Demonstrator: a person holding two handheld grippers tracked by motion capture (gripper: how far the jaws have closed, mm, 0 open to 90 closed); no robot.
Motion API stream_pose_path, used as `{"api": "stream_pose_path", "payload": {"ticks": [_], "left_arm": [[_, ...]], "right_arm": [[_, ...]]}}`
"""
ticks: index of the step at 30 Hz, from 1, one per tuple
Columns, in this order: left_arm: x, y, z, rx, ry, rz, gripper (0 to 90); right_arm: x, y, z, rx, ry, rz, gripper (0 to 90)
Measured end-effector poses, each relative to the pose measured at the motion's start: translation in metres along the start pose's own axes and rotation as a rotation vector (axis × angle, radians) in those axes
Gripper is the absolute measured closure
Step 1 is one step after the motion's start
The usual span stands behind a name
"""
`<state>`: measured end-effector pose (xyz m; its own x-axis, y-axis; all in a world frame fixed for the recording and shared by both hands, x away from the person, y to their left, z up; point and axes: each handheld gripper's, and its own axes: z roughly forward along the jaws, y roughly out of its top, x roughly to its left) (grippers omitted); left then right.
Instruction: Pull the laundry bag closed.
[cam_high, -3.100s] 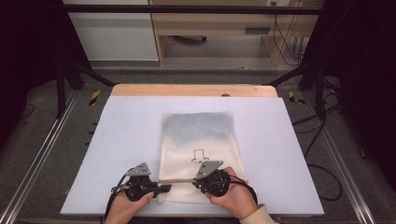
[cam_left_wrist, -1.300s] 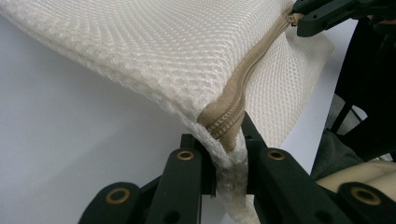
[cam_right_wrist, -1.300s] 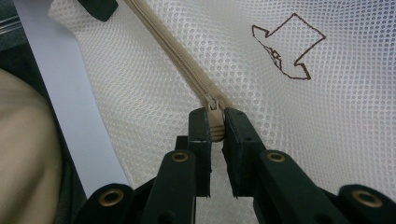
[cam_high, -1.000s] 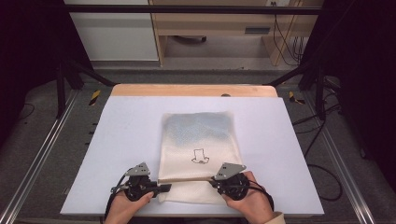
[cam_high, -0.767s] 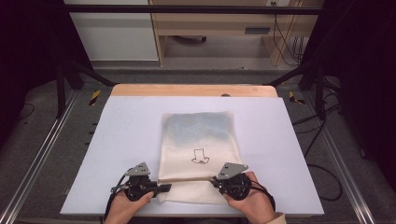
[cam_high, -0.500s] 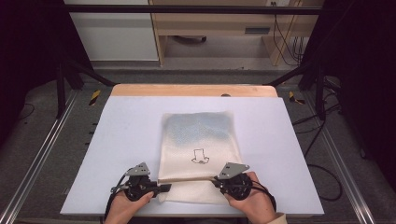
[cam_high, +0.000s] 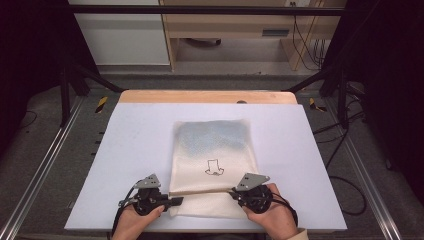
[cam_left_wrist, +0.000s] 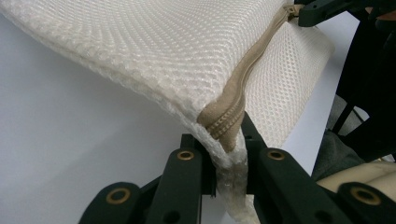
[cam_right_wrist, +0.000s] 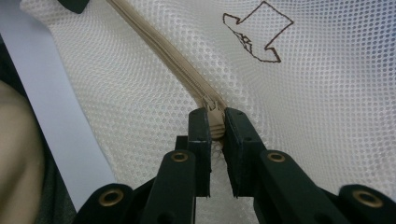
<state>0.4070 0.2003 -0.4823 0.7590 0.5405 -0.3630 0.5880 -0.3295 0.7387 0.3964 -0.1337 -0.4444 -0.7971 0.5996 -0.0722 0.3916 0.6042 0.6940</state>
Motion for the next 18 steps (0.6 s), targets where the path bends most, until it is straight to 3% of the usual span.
{"api": "stream_pose_path", "payload": {"ticks": [18], "left_arm": [[0.0000,0.0007,-0.0010,-0.003,-0.001,0.003,82.7]], "right_arm": [[-0.0043,-0.0019,-0.0013,0.000,-0.021,0.014,81.3]]}}
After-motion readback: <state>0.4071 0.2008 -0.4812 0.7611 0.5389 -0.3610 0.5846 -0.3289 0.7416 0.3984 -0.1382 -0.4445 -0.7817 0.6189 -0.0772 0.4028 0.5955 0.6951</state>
